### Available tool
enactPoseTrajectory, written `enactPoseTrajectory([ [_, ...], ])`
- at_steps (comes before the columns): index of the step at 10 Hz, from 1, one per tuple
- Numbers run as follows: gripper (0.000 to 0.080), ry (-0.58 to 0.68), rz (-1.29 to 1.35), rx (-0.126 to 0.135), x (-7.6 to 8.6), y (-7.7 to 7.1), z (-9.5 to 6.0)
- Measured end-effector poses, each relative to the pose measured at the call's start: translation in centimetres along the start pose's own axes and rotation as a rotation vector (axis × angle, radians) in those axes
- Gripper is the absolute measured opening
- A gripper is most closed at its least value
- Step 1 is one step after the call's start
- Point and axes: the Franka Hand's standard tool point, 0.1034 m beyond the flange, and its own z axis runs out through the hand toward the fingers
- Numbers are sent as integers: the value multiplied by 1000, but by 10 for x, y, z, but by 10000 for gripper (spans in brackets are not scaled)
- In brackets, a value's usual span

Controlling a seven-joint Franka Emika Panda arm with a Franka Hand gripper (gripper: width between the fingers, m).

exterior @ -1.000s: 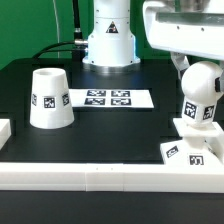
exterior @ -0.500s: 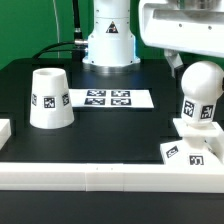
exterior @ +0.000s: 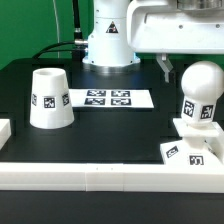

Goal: Assemble lamp

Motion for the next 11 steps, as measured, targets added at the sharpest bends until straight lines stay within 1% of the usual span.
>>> enactPoseTrajectory([
  [1, 699, 1, -93, -2, 0, 0, 0],
  [2, 699, 10, -195, -26, -1, -2, 0],
  [3, 699, 15, -298, -41, -4, -5, 0],
  [4, 699, 14, -416, -44, -5, -8, -1],
  [6, 699, 34, -656, -70, -4, -13, -1],
  [7, 699, 53, -708, -72, -4, -18, -2],
  [11, 699, 41, -994, -81, -2, -14, -1],
])
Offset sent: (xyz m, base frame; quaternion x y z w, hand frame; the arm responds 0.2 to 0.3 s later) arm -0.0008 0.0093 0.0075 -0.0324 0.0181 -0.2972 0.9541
